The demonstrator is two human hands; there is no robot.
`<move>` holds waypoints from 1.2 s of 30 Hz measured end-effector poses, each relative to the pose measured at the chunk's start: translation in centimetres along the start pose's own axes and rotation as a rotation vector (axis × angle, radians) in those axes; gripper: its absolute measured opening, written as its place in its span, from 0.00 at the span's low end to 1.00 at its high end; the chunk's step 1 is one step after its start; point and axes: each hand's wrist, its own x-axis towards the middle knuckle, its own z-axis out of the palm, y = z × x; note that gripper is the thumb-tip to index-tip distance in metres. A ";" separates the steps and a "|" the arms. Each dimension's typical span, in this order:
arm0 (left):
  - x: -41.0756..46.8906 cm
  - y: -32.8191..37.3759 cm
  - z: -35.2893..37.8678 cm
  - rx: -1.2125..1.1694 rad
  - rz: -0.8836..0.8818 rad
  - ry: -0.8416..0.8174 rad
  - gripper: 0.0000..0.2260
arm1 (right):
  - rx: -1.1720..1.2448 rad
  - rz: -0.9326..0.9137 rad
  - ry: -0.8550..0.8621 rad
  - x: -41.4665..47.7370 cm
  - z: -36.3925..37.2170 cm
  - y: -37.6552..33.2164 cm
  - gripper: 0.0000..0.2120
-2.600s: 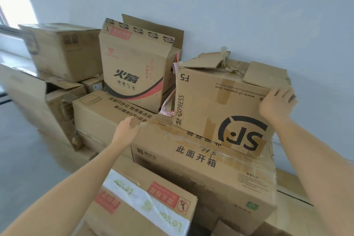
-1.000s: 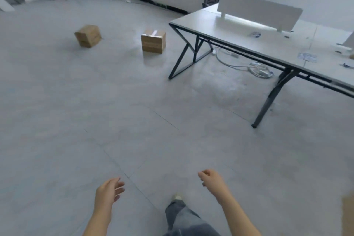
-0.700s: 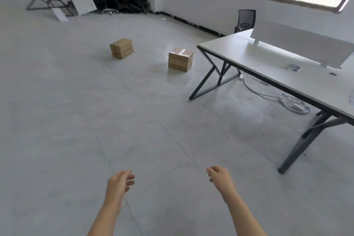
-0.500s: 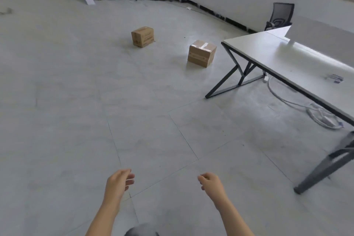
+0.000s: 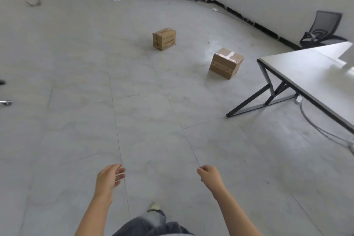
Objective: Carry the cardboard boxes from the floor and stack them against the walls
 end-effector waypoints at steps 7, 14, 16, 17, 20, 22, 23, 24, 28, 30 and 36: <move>9.1 10.5 7.3 0.044 0.091 -0.056 0.05 | 0.078 -0.013 0.103 8.5 -4.3 -8.7 0.08; 15.3 11.6 18.0 0.166 -0.023 -0.159 0.05 | 0.176 0.152 0.098 18.2 -7.6 -8.4 0.08; 17.4 13.3 21.6 0.192 -0.019 -0.156 0.05 | 0.194 0.128 0.110 22.6 -10.1 -9.8 0.06; 18.4 14.5 23.4 0.195 -0.009 -0.148 0.05 | 0.201 0.108 0.117 24.7 -11.6 -10.9 0.05; 20.9 18.4 28.6 0.185 0.043 -0.133 0.05 | 0.216 0.039 0.149 30.4 -16.2 -14.4 0.04; 21.9 20.6 31.9 0.176 0.072 -0.141 0.05 | 0.231 0.000 0.174 33.2 -18.7 -16.0 0.04; 22.2 21.6 33.8 0.176 0.086 -0.154 0.06 | 0.234 -0.001 0.179 34.6 -19.8 -16.5 0.03; 22.6 22.4 35.6 0.185 0.098 -0.170 0.06 | 0.232 0.009 0.174 36.1 -20.6 -16.7 0.04; 23.3 23.1 40.2 0.280 0.054 -0.250 0.07 | 0.201 0.116 0.084 39.8 -20.5 -15.8 0.05; 24.7 23.7 41.6 0.288 0.016 -0.237 0.07 | 0.190 0.145 0.020 41.6 -20.4 -15.9 0.08; 32.5 28.3 47.0 0.256 -0.038 -0.144 0.06 | 0.213 0.167 0.097 51.4 -23.6 -20.3 0.04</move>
